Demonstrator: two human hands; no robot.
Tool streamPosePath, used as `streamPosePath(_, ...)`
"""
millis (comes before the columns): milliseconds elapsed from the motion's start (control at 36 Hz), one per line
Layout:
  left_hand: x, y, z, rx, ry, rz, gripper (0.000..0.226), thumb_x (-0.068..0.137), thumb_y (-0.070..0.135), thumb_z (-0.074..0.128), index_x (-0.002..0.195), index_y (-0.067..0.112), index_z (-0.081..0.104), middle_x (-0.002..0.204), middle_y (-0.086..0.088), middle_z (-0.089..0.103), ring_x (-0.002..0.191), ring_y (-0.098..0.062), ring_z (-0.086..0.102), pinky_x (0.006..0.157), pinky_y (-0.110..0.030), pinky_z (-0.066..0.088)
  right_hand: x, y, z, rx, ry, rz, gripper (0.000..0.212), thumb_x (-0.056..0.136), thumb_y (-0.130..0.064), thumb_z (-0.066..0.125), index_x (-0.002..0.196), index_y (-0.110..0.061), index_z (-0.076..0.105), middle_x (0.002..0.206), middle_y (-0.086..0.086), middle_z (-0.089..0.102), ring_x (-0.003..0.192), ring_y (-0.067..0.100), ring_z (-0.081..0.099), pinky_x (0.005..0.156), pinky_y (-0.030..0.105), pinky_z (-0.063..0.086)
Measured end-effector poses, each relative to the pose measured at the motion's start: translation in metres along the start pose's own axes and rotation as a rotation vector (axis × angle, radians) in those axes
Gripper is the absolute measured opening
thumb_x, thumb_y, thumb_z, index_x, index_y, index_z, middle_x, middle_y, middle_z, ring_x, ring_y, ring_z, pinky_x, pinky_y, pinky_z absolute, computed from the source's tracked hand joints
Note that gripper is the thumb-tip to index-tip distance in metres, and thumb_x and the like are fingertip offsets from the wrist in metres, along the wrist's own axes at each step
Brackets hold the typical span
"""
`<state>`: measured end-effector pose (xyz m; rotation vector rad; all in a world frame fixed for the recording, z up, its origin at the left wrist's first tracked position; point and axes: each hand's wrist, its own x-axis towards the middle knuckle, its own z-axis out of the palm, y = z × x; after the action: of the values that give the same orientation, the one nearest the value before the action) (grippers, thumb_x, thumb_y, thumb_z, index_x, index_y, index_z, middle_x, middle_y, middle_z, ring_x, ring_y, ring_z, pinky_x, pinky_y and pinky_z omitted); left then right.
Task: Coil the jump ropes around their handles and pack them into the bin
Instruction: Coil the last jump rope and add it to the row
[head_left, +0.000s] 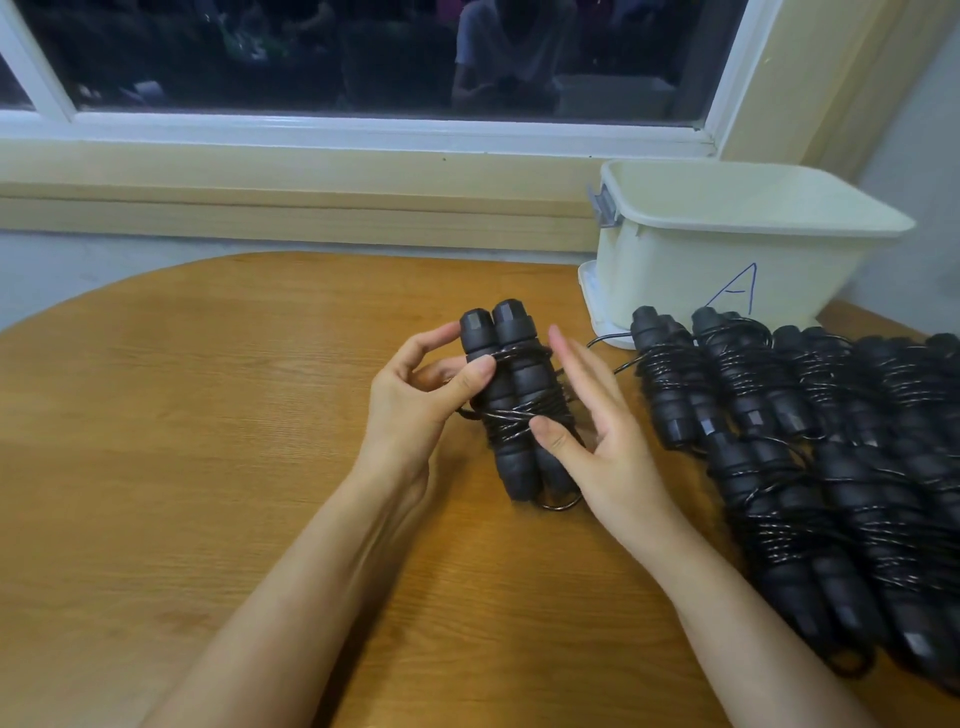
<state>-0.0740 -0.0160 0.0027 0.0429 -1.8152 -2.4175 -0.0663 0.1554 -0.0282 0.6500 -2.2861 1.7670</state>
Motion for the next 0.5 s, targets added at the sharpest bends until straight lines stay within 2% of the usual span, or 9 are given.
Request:
streamPosePath(56, -0.0011, -0.0011, 0.0017, 0.001, 0.024, 0.018, 0.051, 0.065, 0.018, 0.077, 0.114, 0.018, 0.062, 0.077, 0.002, 0.074, 0.074, -0.008, 0.07, 0.065, -0.018, 0.053, -0.0006, 0.0032, 0.0016, -0.081, 0.036, -0.05, 0.062, 0.097, -0.018, 0.06, 0.149, -0.036, 0.033, 0.151, -0.023, 0.036, 0.142, -0.004, 0.03, 0.116, 0.024, 0.031)
streamPosePath(111, -0.0018, -0.0019, 0.0024, 0.023, 0.04, 0.034, 0.05, 0.062, 0.019, 0.079, 0.11, 0.019, 0.063, 0.074, 0.006, 0.073, 0.074, -0.005, 0.07, 0.063, -0.016, 0.052, -0.0019, 0.0078, 0.0042, -0.15, 0.064, -0.072, 0.064, 0.096, -0.014, 0.058, 0.15, -0.038, 0.033, 0.152, -0.016, 0.04, 0.142, 0.0, 0.032, 0.116, 0.034, 0.036)
streamPosePath(167, -0.0024, -0.0024, 0.0022, 0.047, 0.046, 0.051, 0.05, 0.06, 0.019, 0.08, 0.108, 0.019, 0.064, 0.077, 0.006, 0.073, 0.077, -0.005, 0.07, 0.064, -0.015, 0.051, -0.0031, 0.0102, 0.0062, -0.202, 0.086, -0.092, 0.066, 0.095, -0.016, 0.056, 0.149, -0.046, 0.032, 0.154, -0.013, 0.04, 0.143, 0.001, 0.033, 0.11, 0.043, 0.044)
streamPosePath(222, -0.0027, -0.003, 0.0022, 0.064, 0.053, 0.063, 0.049, 0.06, 0.02, 0.08, 0.107, 0.021, 0.065, 0.08, 0.005, 0.073, 0.08, -0.005, 0.071, 0.065, -0.014, 0.051, -0.0036, 0.009, 0.0073, -0.25, 0.103, -0.114, 0.066, 0.094, -0.018, 0.055, 0.147, -0.05, 0.032, 0.155, -0.014, 0.038, 0.142, 0.0, 0.034, 0.105, 0.041, 0.049)
streamPosePath(278, -0.0027, -0.0031, 0.0022, 0.07, 0.05, 0.069, 0.045, 0.063, 0.018, 0.079, 0.107, 0.023, 0.067, 0.082, 0.003, 0.074, 0.081, -0.004, 0.07, 0.066, -0.014, 0.051, -0.0036, 0.0077, 0.0082, -0.274, 0.119, -0.138, 0.064, 0.093, -0.016, 0.054, 0.147, -0.045, 0.036, 0.154, -0.013, 0.038, 0.14, 0.0, 0.036, 0.102, 0.035, 0.051)
streamPosePath(333, -0.0026, -0.0023, 0.002, 0.064, 0.026, 0.073, 0.042, 0.068, 0.013, 0.077, 0.109, 0.022, 0.068, 0.084, 0.002, 0.074, 0.082, -0.003, 0.07, 0.067, -0.012, 0.051, -0.0034, 0.0075, 0.0077, -0.267, 0.134, -0.147, 0.06, 0.094, -0.011, 0.054, 0.148, -0.033, 0.041, 0.152, -0.01, 0.04, 0.138, 0.001, 0.038, 0.101, 0.032, 0.051)
streamPosePath(417, -0.0025, -0.0009, 0.0015, 0.062, -0.019, 0.073, 0.039, 0.075, 0.006, 0.074, 0.109, 0.022, 0.067, 0.084, 0.005, 0.076, 0.086, -0.002, 0.07, 0.069, -0.011, 0.051, -0.0014, 0.0075, 0.003, -0.218, 0.139, -0.121, 0.06, 0.095, 0.002, 0.055, 0.149, -0.021, 0.041, 0.148, -0.014, 0.04, 0.137, -0.002, 0.038, 0.105, 0.033, 0.047)
streamPosePath(500, -0.0034, -0.0001, 0.0027, 0.067, -0.033, 0.091, 0.04, 0.073, 0.008, 0.074, 0.11, 0.022, 0.067, 0.085, 0.006, 0.076, 0.087, -0.002, 0.07, 0.07, -0.013, 0.051, 0.0002, 0.0061, -0.0002, -0.172, 0.119, -0.09, 0.062, 0.094, 0.006, 0.055, 0.149, -0.019, 0.041, 0.147, -0.022, 0.036, 0.137, -0.002, 0.037, 0.107, 0.036, 0.045)
